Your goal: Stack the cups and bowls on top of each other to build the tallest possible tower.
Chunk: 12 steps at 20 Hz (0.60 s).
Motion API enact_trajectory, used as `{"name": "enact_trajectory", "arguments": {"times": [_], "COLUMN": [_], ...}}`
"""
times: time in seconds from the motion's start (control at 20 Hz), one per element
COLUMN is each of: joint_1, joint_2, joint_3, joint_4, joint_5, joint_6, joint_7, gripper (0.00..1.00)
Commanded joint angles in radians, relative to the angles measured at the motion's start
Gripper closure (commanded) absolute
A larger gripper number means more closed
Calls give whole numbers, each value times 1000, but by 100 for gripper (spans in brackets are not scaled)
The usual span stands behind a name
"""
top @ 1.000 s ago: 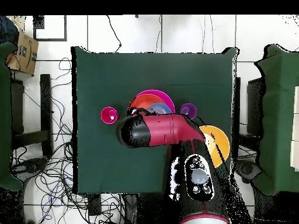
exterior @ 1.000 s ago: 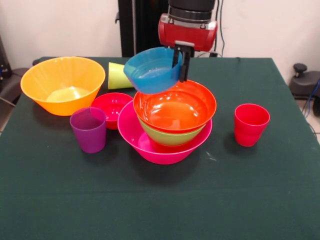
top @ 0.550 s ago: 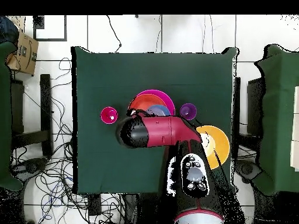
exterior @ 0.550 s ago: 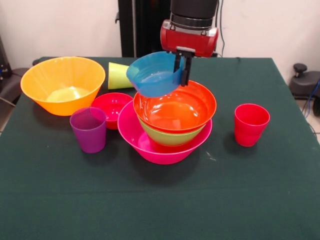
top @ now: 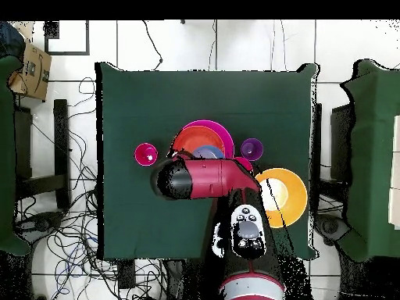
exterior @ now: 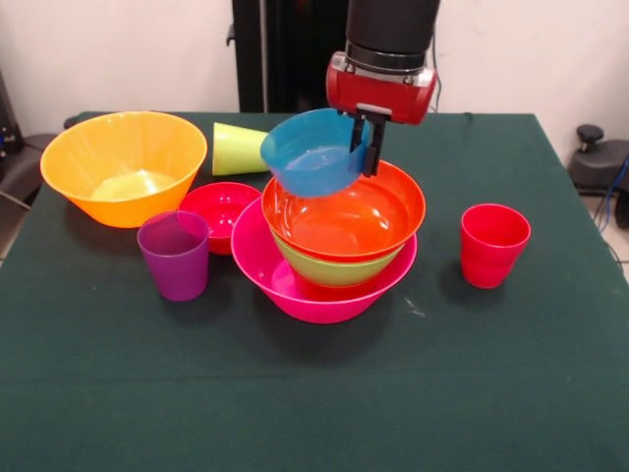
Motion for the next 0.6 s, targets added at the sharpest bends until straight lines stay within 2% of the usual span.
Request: {"name": "enact_trajectory", "arguments": {"times": [0.05, 0.6], "joint_1": [48, 69], "joint_2": [45, 118], "joint_3": [-4, -33], "joint_4": [-21, -48], "joint_5": [52, 91], "joint_6": [-70, -142], "joint_7": [195, 177], "gripper": [100, 100]}}
